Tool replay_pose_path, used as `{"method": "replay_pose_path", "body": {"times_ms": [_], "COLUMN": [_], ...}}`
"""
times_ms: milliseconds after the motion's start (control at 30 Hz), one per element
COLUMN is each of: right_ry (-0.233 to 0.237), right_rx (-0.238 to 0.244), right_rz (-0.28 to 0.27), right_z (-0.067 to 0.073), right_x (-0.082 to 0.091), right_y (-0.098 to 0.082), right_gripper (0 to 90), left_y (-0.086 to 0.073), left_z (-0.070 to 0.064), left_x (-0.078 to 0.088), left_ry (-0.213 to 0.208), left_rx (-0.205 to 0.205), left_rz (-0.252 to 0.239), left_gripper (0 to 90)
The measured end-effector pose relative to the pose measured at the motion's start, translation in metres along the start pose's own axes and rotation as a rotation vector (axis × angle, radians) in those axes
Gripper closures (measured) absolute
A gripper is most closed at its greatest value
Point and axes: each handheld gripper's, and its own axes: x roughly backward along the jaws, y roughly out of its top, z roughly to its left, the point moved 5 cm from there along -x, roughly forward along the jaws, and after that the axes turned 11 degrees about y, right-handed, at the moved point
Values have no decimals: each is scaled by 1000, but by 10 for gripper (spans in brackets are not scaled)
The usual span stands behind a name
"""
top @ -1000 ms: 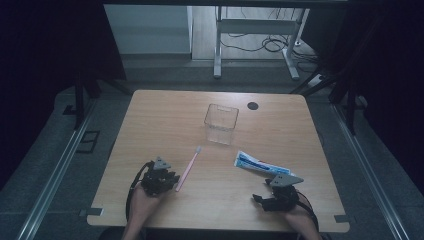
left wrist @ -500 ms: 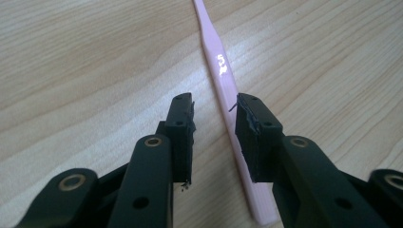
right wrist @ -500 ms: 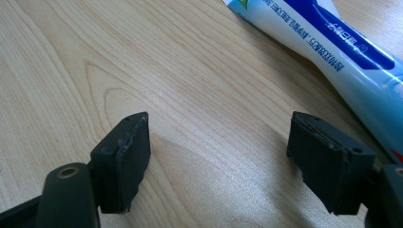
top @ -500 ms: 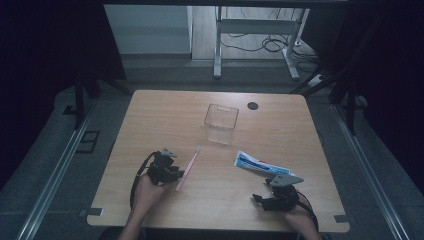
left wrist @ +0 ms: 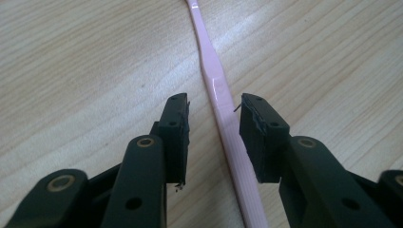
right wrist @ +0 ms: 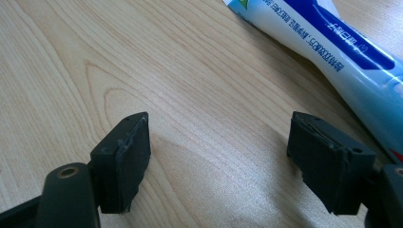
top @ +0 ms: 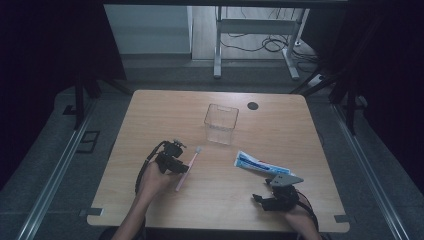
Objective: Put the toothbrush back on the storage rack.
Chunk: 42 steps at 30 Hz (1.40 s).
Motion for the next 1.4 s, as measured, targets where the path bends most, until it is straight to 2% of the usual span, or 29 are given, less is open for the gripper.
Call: {"method": "replay_pose_path", "body": {"times_ms": [67,133,333,467,600,633,733,767,933,1133,1400], "right_ry": [0,0,0,1,0,1,1,1,1,1,1], "right_rx": [2,2,3,3,3,2,3,2,2,2,2], "right_rz": [-1,-1,-1,-1,-1,-1,-1,-1,-1,-1,-1], "right_z": [0,0,0,0,0,0,0,0,0,0,0], "right_x": [0,0,0,0,0,0,0,0,0,0,0], "right_y": [0,0,0,0,0,0,0,0,0,0,0], "right_gripper": [226,227,226,226,226,226,226,226,226,226,226], "left_y": [7,9,22,29,33,35,36,37,38,40,40], "left_z": [-1,-1,-4,-7,-9,-8,-10,-9,-13,-14,-15], "left_x": [-2,-3,-8,-11,-14,-17,-19,-21,-25,-26,-26], "left_ry": [8,11,24,38,50,59,67,76,80,102,94], "left_rx": [-5,-7,-31,-47,-54,-63,-58,-69,-66,-81,-80], "left_rz": [37,45,128,161,190,212,229,250,269,283,282], "left_gripper": [619,615,605,605,630,636,652,654,679,775,789]}}
